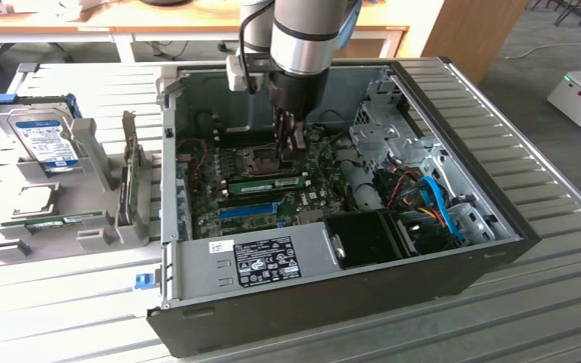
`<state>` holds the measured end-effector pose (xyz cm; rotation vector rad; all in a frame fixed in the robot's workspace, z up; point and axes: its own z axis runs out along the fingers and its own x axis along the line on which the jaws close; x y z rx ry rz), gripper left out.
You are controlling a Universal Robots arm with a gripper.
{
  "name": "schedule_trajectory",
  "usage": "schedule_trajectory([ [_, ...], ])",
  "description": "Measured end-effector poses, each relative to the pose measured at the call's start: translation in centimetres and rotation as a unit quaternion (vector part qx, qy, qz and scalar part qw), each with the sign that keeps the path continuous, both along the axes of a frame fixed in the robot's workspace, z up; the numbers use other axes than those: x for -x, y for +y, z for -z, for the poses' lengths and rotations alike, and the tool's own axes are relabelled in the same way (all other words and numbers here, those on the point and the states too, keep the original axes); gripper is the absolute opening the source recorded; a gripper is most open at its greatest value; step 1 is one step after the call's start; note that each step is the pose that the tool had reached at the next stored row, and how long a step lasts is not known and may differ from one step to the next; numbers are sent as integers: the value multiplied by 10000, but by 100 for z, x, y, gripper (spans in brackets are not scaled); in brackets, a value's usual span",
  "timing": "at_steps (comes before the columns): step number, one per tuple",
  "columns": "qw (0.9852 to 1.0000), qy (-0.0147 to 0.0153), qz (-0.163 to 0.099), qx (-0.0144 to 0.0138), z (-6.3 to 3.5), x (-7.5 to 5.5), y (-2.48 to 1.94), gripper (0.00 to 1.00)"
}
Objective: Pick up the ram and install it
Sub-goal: 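Insert the ram into the slot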
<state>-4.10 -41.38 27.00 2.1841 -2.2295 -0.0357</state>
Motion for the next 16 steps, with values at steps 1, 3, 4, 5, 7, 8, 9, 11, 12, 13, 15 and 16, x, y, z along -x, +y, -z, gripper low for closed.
schedule_trajectory([
  [1,10000,0,0,0,-15,0,0,31],
  [3,10000,0,0,0,-44,0,0,31],
  [4,10000,0,0,0,-56,0,0,31],
  [5,10000,0,0,0,-68,0,0,31],
  [7,10000,0,0,1,-94,0,0,31],
  [8,10000,0,0,2,-106,0,0,31],
  [9,10000,0,0,3,-120,-1,0,31],
  [11,10000,0,0,4,-148,-1,0,31],
  [12,10000,0,0,4,-163,-1,0,31],
  [13,10000,0,0,4,-181,-1,0,31],
  [15,10000,0,0,5,-215,-1,0,31],
  [16,10000,0,0,5,-230,-1,0,31],
])
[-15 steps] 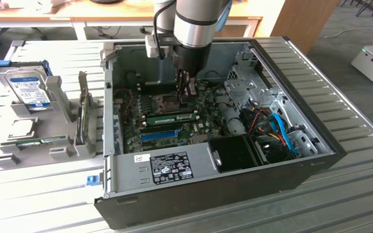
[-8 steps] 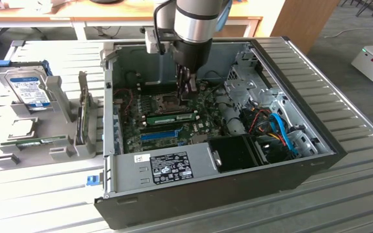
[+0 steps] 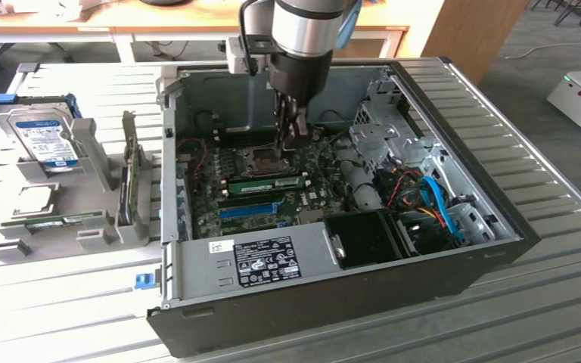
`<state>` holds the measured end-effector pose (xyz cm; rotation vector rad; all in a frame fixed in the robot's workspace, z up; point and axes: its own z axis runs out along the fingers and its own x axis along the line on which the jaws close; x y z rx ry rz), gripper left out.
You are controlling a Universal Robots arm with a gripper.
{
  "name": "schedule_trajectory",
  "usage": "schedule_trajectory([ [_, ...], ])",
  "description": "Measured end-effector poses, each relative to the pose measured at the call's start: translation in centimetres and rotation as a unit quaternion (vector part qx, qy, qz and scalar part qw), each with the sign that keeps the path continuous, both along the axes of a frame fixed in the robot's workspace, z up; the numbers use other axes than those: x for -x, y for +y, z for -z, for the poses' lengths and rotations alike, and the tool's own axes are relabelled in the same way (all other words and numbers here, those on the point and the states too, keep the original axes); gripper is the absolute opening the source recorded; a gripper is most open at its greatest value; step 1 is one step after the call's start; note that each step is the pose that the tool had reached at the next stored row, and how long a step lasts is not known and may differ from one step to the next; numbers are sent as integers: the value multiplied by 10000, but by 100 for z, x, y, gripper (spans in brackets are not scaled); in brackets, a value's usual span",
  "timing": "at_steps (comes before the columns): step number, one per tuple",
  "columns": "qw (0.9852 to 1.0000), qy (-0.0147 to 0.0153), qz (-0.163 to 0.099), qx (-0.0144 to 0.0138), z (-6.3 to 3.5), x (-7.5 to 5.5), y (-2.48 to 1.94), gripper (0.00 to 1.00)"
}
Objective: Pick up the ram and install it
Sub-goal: 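Insert the ram into the slot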
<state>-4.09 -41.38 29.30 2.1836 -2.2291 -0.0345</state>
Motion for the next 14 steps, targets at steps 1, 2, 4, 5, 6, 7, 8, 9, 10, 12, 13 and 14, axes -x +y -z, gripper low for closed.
schedule_trajectory([
  [1,10000,0,0,1,-14,0,0,31],
  [2,10000,0,0,3,-28,0,0,31],
  [4,10000,0,-1,5,-56,0,0,31],
  [5,10000,0,0,7,-70,0,0,31],
  [6,10000,0,0,9,-82,-1,0,31],
  [7,10000,0,-1,10,-94,-1,0,31],
  [8,10000,0,0,11,-105,-1,0,31],
  [9,10000,0,0,12,-115,-1,0,31],
  [10,10000,0,0,14,-125,0,0,31],
  [12,10000,0,0,17,-144,0,1,31],
  [13,10000,0,0,18,-152,0,0,31],
  [14,10000,0,0,18,-162,0,1,31],
])
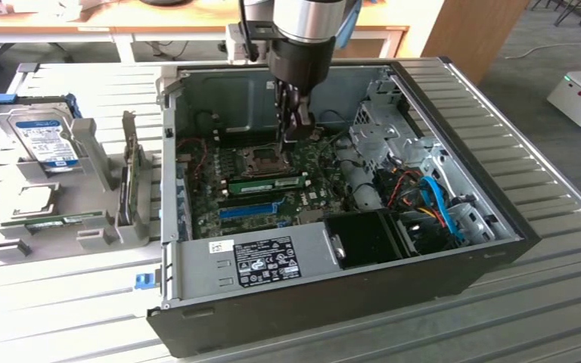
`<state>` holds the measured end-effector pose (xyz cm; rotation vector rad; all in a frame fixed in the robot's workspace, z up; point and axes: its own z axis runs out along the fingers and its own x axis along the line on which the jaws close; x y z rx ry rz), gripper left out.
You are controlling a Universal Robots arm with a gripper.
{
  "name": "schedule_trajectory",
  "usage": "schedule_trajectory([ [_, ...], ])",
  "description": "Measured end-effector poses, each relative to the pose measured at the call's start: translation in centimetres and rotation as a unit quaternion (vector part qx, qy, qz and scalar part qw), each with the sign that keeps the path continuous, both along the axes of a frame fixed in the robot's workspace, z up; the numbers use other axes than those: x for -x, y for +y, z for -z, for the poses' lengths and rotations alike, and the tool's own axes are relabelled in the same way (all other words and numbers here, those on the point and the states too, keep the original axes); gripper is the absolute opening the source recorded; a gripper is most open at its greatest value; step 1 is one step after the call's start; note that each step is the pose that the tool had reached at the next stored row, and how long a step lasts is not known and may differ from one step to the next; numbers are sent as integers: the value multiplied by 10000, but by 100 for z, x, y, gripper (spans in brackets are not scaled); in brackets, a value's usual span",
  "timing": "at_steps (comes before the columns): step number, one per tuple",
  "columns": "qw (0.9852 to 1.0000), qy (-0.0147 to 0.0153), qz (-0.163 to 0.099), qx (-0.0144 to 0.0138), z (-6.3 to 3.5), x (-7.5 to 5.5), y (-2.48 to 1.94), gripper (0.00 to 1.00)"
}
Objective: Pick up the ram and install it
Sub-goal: 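Insert the ram into the slot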
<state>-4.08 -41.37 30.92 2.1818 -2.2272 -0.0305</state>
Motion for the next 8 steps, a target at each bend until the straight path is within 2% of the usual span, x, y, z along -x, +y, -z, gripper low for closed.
schedule_trajectory([
  [8,10000,0,0,6,-75,0,1,31],
])
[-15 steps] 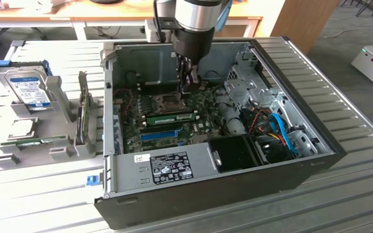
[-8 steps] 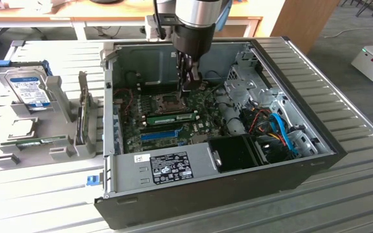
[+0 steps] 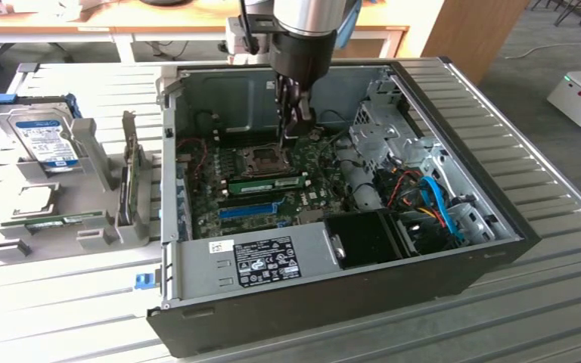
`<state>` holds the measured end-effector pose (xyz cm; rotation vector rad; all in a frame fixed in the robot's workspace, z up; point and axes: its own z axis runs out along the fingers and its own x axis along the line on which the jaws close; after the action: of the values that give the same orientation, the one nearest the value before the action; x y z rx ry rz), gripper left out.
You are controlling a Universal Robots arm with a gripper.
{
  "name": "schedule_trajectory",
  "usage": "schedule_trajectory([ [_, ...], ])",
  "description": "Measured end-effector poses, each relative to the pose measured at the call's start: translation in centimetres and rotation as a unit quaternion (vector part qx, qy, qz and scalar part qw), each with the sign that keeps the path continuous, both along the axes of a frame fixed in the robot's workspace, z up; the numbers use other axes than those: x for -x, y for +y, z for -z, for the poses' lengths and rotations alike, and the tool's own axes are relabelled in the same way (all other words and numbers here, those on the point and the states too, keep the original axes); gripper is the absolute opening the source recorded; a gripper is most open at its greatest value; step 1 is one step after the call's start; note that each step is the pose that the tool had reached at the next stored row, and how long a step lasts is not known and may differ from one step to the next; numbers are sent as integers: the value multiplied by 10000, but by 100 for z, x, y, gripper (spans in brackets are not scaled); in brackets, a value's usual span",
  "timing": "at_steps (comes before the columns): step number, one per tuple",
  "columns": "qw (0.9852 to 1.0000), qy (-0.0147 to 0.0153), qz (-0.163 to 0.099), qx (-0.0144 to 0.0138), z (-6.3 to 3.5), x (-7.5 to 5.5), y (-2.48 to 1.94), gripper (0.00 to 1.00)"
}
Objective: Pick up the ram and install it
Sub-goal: 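Insert the ram into the slot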
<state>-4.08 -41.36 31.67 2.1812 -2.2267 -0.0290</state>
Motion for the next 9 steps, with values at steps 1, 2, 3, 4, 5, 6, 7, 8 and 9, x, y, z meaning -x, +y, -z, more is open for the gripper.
schedule_trajectory([
  [1,10000,0,0,1,-9,0,0,31],
  [2,10000,0,0,3,-16,0,0,31],
  [3,10000,0,0,3,-22,0,0,31],
  [4,10000,0,0,4,-28,0,1,31],
  [5,10000,0,0,5,-34,0,1,31],
  [6,10000,0,0,5,-39,0,1,31],
  [7,10000,0,0,5,-44,0,1,31],
  [8,10000,0,0,6,-50,0,1,31],
  [9,10000,0,0,6,-55,0,1,31],
])
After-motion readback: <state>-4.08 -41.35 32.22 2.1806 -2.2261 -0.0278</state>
